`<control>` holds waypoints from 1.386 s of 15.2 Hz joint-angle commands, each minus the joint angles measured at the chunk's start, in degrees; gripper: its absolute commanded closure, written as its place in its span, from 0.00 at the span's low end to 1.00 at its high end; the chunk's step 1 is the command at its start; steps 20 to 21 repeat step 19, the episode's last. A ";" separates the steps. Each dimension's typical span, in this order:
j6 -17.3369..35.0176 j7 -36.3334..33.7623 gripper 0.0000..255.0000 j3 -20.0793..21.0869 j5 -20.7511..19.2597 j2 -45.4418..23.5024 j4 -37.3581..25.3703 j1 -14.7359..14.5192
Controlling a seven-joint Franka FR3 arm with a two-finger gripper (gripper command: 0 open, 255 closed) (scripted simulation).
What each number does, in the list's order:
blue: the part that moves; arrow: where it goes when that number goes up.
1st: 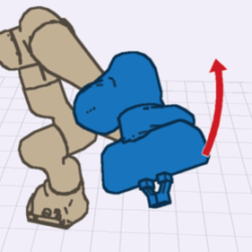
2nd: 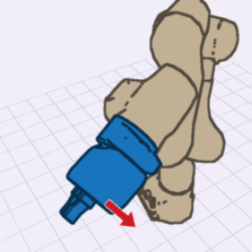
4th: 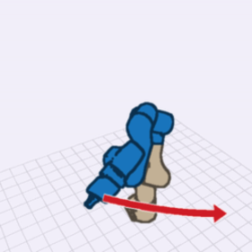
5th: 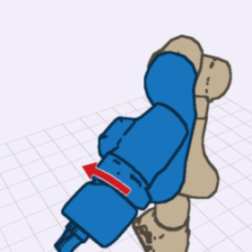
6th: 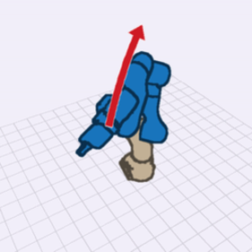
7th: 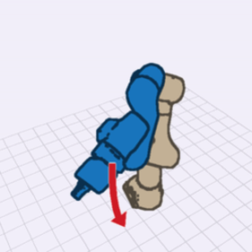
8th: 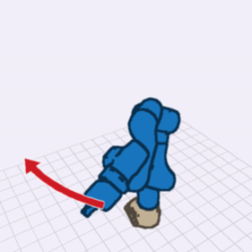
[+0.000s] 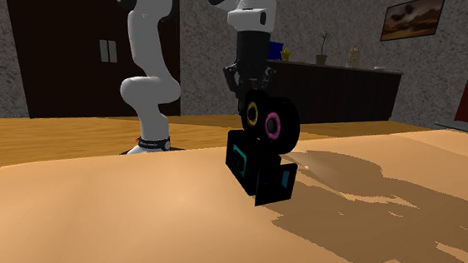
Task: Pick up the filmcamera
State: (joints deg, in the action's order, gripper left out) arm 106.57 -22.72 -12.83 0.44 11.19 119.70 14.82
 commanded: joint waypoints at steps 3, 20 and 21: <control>-0.87 -0.03 1.00 0.01 -0.01 0.06 -0.75 0.00; -11.77 -0.45 1.00 0.20 0.01 0.15 -11.57 -0.15; -11.77 -0.45 1.00 0.20 0.01 0.15 -11.57 -0.15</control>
